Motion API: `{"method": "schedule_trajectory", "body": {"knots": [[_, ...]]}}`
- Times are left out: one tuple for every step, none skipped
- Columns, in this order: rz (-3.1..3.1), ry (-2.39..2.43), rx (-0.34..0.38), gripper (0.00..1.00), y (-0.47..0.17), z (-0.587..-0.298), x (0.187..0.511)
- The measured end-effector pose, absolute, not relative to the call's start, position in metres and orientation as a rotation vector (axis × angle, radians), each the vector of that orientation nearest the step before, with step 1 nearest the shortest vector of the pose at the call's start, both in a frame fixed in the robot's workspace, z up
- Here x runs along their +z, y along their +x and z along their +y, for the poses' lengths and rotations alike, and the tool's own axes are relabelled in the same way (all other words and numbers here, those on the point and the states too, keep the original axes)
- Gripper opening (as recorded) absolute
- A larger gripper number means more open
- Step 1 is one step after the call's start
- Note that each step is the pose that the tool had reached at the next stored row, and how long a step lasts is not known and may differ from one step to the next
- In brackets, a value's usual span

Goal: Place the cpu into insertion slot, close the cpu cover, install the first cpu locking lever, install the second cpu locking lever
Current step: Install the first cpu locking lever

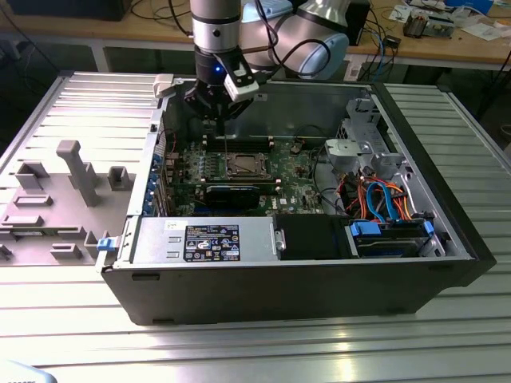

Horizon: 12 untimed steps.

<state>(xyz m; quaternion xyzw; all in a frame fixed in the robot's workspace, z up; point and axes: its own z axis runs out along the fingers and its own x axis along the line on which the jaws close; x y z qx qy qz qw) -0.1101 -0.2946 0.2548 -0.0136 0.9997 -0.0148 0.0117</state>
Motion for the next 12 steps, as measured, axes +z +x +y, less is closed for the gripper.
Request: {"method": "schedule_trajectory", "body": {"knots": [[3.118,-0.042,-0.046,0.11,-0.109,-0.295,0.255],[3.119,-0.042,-0.046,0.11,-0.108,-0.295,0.255],[3.119,-0.043,-0.046,0.11,-0.107,-0.295,0.255],[3.12,-0.043,-0.046,0.11,-0.106,-0.295,0.255],[3.12,-0.042,-0.046,0.11,-0.105,-0.295,0.255],[3.12,-0.042,-0.046,0.11,-0.104,-0.295,0.255],[3.121,-0.042,-0.046,0.11,-0.103,-0.295,0.255],[3.121,-0.043,-0.046,0.11,-0.102,-0.295,0.255],[3.122,-0.043,-0.046,0.11,-0.1,-0.295,0.255],[3.123,-0.043,-0.046,0.11,-0.098,-0.295,0.255],[3.124,-0.043,-0.046,0.11,-0.096,-0.295,0.255],[3.125,-0.043,-0.046,0.11,-0.095,-0.295,0.255]]}}
